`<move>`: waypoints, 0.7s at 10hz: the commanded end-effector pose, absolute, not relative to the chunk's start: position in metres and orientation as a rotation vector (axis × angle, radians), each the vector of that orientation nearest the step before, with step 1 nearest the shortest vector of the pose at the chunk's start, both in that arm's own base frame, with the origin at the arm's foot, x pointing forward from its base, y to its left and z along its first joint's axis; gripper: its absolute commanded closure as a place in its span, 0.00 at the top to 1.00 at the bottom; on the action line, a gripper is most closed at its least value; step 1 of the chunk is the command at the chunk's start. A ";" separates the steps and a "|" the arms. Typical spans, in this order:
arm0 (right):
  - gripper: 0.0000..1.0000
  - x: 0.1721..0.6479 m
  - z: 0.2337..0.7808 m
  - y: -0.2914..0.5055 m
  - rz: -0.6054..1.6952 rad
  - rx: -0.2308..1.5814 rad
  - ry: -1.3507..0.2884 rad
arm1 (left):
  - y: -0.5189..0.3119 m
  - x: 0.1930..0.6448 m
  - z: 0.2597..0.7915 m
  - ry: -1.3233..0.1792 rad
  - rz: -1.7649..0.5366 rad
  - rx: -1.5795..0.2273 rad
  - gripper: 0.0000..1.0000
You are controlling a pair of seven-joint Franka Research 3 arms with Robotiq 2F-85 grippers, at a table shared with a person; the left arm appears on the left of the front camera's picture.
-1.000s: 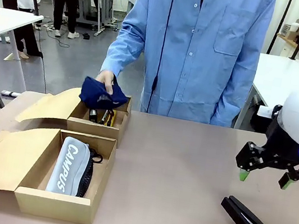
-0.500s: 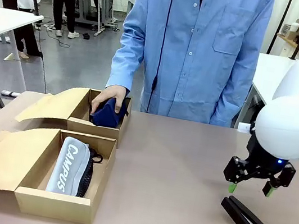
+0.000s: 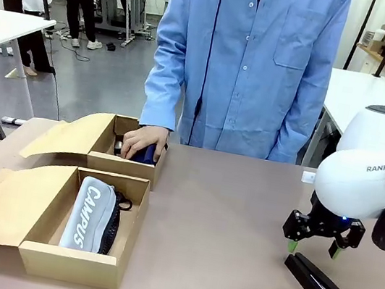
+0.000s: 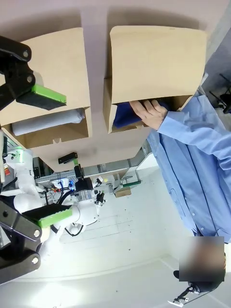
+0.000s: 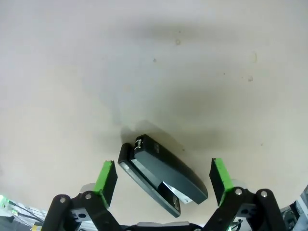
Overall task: Place items inside the box.
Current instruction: Pick up a Pencil pouch or Stapler and place it inside the Mailer Box closest to the robot.
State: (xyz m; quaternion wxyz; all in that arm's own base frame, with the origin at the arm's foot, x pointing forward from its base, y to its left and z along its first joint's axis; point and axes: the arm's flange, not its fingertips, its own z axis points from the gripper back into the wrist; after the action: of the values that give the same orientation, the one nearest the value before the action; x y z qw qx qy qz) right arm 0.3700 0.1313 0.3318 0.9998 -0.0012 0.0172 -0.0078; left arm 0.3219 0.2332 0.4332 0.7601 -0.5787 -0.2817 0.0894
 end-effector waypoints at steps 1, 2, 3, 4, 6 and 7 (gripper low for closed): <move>1.00 0.298 0.300 0.103 -0.035 0.005 0.019 | 0.232 0.321 0.434 -0.633 0.176 -1.268 1.00; 1.00 0.296 0.302 0.101 0.092 0.036 0.056 | 0.232 0.321 0.434 -0.633 0.176 -1.268 1.00; 1.00 0.293 0.304 0.099 0.262 0.113 0.069 | 0.232 0.321 0.434 -0.633 0.176 -1.268 1.00; 1.00 0.289 0.300 0.100 0.378 0.130 0.087 | 0.232 0.321 0.434 -0.633 0.176 -1.268 1.00; 1.00 0.283 0.291 0.114 0.539 0.128 0.103 | 0.232 0.321 0.434 -0.633 0.176 -1.268 1.00; 1.00 0.277 0.287 0.123 0.591 0.083 0.130 | 0.232 0.321 0.434 -0.633 0.176 -1.268 1.00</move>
State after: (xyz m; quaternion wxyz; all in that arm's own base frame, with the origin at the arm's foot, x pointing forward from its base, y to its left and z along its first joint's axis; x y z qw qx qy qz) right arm 0.3572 0.1498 0.3195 0.9616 0.0498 0.0539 0.2643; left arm 0.3219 0.2332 0.4332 0.7601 -0.5787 -0.2817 0.0894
